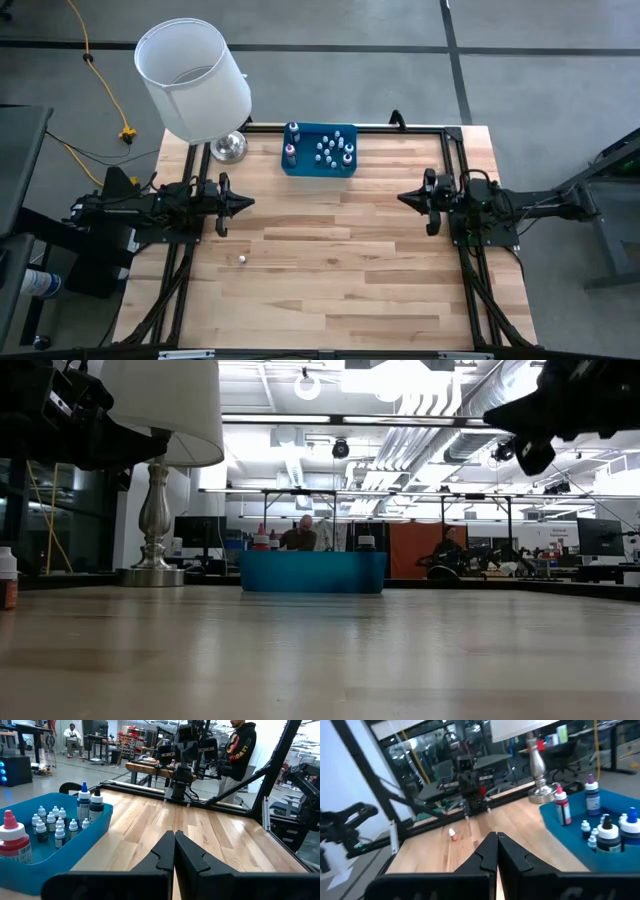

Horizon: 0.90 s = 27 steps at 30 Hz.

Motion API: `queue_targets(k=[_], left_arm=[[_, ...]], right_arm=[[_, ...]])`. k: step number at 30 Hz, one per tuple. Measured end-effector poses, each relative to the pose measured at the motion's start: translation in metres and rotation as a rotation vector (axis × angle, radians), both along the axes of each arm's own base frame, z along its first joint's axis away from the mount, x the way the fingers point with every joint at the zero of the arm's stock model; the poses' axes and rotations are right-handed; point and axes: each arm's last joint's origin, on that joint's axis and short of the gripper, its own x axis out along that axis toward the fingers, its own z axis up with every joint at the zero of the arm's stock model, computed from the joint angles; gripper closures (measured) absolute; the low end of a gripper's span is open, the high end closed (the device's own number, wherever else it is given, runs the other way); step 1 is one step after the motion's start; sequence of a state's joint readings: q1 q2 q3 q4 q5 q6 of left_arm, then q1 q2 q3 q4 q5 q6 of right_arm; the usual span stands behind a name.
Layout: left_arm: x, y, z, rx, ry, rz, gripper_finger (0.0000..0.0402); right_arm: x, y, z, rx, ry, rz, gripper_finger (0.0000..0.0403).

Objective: Pick & Place food coloring
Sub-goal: Put the small orange food coloring bottle into the blue bin

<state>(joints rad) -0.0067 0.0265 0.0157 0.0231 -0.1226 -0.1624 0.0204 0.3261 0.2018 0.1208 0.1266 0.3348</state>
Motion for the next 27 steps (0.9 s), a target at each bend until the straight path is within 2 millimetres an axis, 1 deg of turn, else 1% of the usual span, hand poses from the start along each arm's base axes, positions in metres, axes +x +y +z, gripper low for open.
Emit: queue_targets(k=[10,13,16,23,27], left_arm=[[0.0,0.0,0.0,0.0,0.0,0.0,0.0401],[0.0,0.0,0.0,0.0,0.0,0.0,0.0401],[0.0,0.0,0.0,0.0,0.0,0.0,0.0401],[0.0,0.0,0.0,0.0,-0.001,0.0,0.0401],[0.0,0.0,0.0,0.0,0.0,0.0,0.0401]], right_arm=[[0.001,-0.001,-0.028,-0.026,-0.077,-0.026,0.0403],[0.001,-0.001,-0.034,-0.026,-0.09,-0.027,0.0403],[0.0,-0.001,-0.038,-0.026,-0.107,-0.028,0.0403],[-0.002,-0.004,-0.038,-0.083,-0.09,-0.094,0.0403],[-0.005,-0.005,-0.038,-0.082,-0.092,-0.101,0.0403]])
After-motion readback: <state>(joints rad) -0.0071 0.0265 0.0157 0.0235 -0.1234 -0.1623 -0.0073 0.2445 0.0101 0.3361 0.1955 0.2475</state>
